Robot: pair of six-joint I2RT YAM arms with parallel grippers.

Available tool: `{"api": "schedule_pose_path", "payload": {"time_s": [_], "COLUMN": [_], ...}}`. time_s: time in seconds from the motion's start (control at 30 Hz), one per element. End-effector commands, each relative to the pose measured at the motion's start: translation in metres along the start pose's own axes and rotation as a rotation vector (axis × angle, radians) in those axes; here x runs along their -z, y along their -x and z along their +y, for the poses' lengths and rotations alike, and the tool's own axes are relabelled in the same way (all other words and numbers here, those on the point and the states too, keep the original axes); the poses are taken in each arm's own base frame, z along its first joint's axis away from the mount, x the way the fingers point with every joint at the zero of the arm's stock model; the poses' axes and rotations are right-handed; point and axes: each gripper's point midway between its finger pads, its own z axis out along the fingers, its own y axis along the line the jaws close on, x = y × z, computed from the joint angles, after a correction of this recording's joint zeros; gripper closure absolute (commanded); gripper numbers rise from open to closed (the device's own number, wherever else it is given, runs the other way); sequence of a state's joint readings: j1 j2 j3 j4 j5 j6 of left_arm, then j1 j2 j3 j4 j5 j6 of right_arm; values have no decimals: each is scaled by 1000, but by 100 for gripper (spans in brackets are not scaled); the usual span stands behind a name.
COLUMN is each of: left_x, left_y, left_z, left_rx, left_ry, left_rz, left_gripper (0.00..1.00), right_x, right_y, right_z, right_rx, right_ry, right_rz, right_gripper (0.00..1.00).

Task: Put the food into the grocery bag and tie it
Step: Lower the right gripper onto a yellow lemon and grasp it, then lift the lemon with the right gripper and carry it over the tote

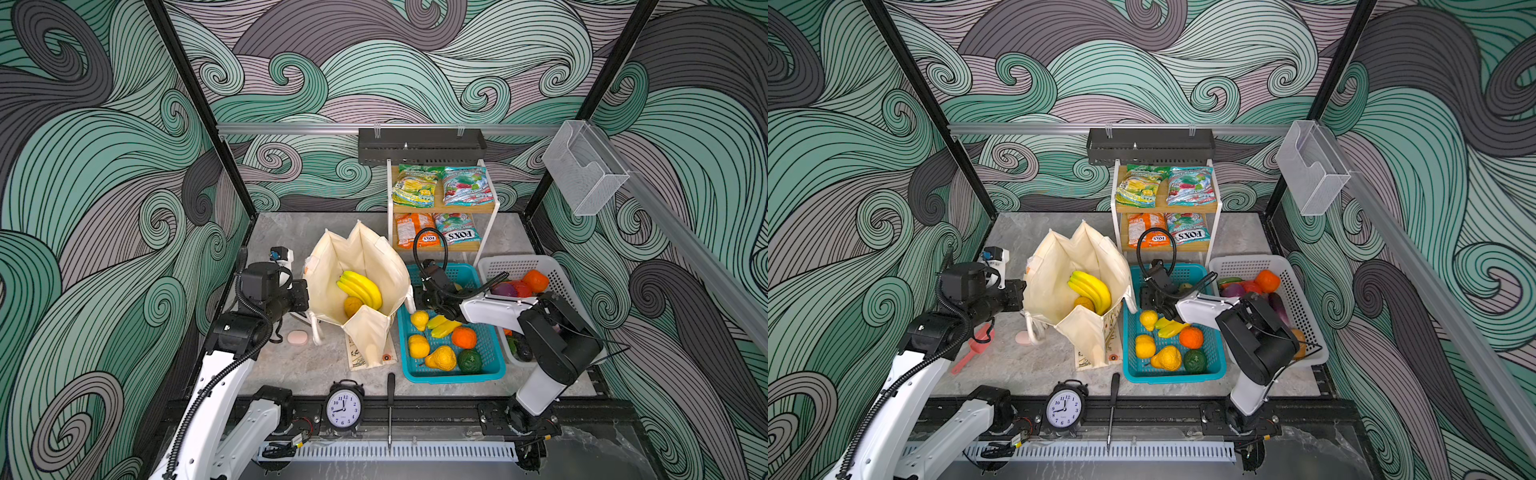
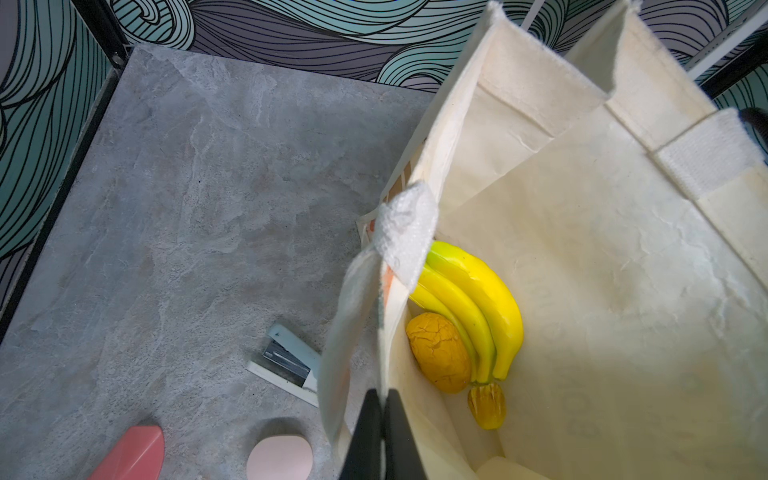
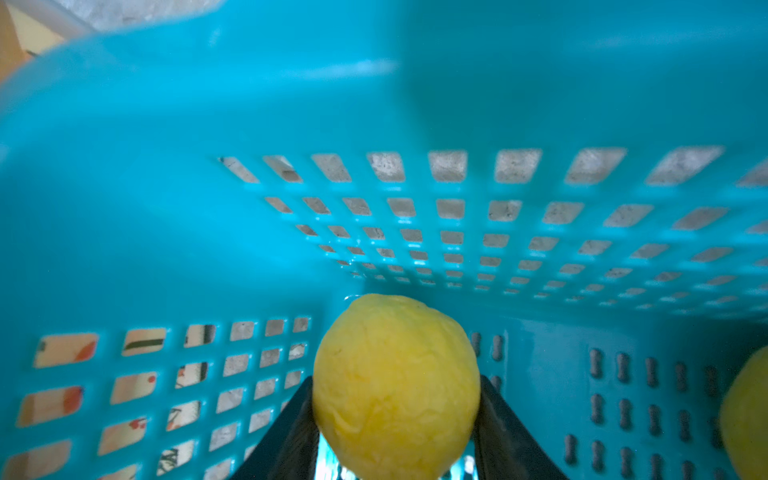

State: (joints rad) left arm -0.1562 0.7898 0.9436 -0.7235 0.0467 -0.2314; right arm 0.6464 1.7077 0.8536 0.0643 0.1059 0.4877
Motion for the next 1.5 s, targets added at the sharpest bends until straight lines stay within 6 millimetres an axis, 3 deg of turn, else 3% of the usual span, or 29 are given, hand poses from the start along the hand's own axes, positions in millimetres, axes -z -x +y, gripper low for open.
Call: {"api": "schedule_pose_path", "payload": {"time_s": [0.0,0.27,0.63,1.3,1.47], "left_x": [1,1,1,0,0], "left_y": [1,1,1,0,0], "left_z": [4,6,5,4,4], "left_rx": [-3,-7,-7,-6,-5], "left_ry": [21,29,28,22,23], "left_rz": [-7,-9,-6,1,2], "left_gripper": [100,100,100,100,100], "right_x": [9,28,70,212,233], "right_y": [10,16,29,74,84], "right_z": [-2,-4,-7,9,18], "right_rx": [1,1,19,127,158], "right_ry": [-5,-5,12,163,201], "right_rz": [-47,-78,-163,-448,-466], "right_gripper": [50,52,54,55,55]}}
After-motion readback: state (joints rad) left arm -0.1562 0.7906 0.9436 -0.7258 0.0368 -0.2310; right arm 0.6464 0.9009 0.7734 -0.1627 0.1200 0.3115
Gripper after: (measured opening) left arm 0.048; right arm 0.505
